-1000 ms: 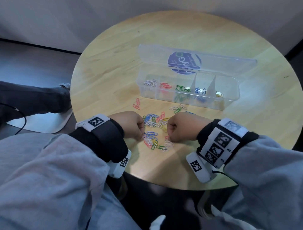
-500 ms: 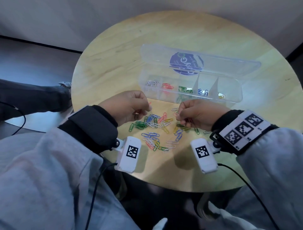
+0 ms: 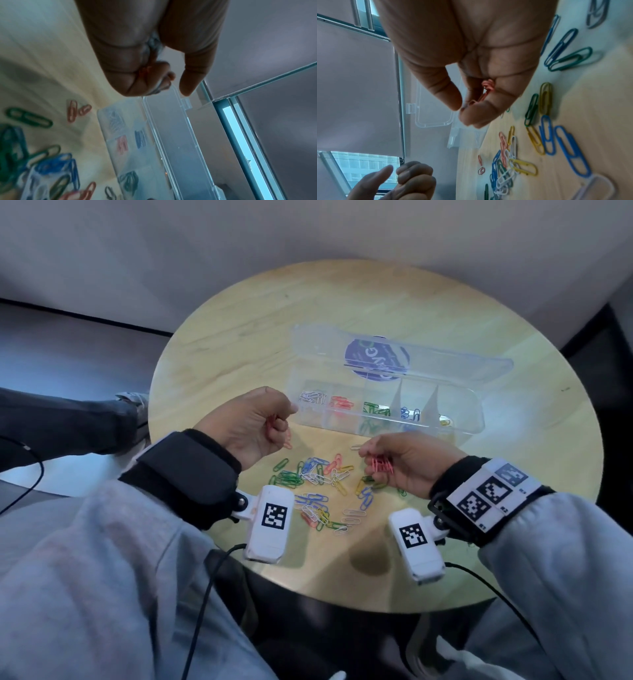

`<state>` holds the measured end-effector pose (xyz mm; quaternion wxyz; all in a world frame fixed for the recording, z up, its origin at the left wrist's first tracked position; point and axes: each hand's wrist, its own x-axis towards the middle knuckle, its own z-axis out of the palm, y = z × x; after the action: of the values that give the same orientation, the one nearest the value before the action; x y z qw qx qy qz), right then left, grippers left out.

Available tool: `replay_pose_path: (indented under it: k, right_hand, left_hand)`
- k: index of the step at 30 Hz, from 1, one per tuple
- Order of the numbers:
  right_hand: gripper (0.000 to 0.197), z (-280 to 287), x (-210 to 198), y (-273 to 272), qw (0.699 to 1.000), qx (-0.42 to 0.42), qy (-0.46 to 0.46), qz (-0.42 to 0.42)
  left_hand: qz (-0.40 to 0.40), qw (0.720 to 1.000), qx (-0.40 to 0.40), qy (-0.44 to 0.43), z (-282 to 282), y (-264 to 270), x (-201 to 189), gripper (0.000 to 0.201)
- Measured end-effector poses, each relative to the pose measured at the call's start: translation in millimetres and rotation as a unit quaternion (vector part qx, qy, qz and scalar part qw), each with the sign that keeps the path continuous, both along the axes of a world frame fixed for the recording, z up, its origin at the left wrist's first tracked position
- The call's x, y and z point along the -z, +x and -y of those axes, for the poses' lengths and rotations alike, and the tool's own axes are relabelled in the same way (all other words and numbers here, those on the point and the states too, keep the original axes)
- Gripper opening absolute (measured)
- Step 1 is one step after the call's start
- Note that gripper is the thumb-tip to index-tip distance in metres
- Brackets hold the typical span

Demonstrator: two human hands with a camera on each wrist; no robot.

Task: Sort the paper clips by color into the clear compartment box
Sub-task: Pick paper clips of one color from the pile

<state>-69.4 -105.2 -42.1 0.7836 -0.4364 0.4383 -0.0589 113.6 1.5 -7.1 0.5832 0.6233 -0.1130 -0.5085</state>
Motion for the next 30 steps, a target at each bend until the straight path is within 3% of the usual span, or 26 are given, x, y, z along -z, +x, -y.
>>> replay_pose_path:
  k: [2,3,4,6,8,10,12,16,22,27,30]
  right_hand:
    - [0.016,-3,-1,1,1.000,0.009,0.005,0.002]
    - [0.016,-5,-2,2,1.000,0.009,-0.001,-0.006]
    - [0.018,-7,-3,3,1.000,0.003,-0.017,-0.020]
    - [0.026,-8,-3,5,0.996,-0.021,-0.067,-0.057]
    - [0.031,-8,-4,7,0.986,-0.057,-0.118,-0.102]
    - [0.027,-10,-7,10,0.965,-0.111,-0.179,-0.155]
    - [0.019,-14,-13,14,0.922,-0.176,-0.272,-0.214]
    - [0.012,-20,-18,29,0.820,-0.260,-0.432,-0.270]
    - [0.020,-16,-20,47,0.737,-0.321,-0.499,-0.324]
    - [0.044,-13,-7,59,0.688,-0.349,-0.489,-0.406]
    - [0.046,-12,5,60,0.698,-0.345,-0.472,-0.413]
  left_hand:
    - [0.052,0.998,0.038,0.021,0,7,0,0.032]
    - [0.116,0.989,0.080,0.041,-1,11,1,0.029]
    - [0.210,0.965,0.140,0.076,-2,15,3,0.025]
    - [0.407,0.865,0.251,0.152,-4,22,9,0.017]
    - [0.502,0.791,0.282,0.205,-6,26,15,0.022]
    - [0.536,0.759,0.290,0.229,-5,28,19,0.031]
    - [0.558,0.733,0.305,0.241,-2,30,22,0.039]
    - [0.567,0.711,0.338,0.242,4,34,28,0.047]
    - [0.566,0.701,0.352,0.256,7,32,35,0.039]
    - [0.582,0.692,0.342,0.256,11,30,37,0.016]
    - [0.588,0.689,0.339,0.255,12,29,37,0.015]
